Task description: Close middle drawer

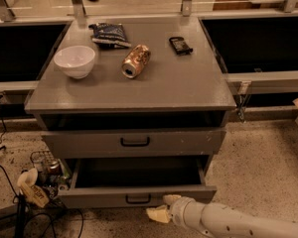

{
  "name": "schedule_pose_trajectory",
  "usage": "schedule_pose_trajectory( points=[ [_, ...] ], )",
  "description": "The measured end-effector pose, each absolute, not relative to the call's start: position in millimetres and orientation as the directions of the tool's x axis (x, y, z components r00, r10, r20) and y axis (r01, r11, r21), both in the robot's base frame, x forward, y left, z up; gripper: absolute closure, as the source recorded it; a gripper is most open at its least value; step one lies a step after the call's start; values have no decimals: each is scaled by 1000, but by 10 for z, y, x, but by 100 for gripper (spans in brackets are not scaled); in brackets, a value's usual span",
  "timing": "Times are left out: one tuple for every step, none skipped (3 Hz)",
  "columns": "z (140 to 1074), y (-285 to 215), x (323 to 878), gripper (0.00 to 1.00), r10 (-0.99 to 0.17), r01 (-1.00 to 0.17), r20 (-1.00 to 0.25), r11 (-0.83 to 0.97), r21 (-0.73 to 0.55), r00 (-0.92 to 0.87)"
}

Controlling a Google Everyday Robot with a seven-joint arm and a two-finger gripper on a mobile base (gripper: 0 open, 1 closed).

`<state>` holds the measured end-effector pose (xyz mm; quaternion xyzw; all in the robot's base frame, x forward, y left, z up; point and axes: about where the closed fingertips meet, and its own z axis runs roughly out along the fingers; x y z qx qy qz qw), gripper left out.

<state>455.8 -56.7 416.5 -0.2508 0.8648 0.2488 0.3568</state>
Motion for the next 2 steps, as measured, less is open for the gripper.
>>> schedule_pose_trajectory(
  points=[
    [4164, -567, 4558, 0, -256, -611, -742, 750, 251, -620],
    [4164, -566, 4558, 0, -256, -611, -742, 750, 252, -620]
  ],
)
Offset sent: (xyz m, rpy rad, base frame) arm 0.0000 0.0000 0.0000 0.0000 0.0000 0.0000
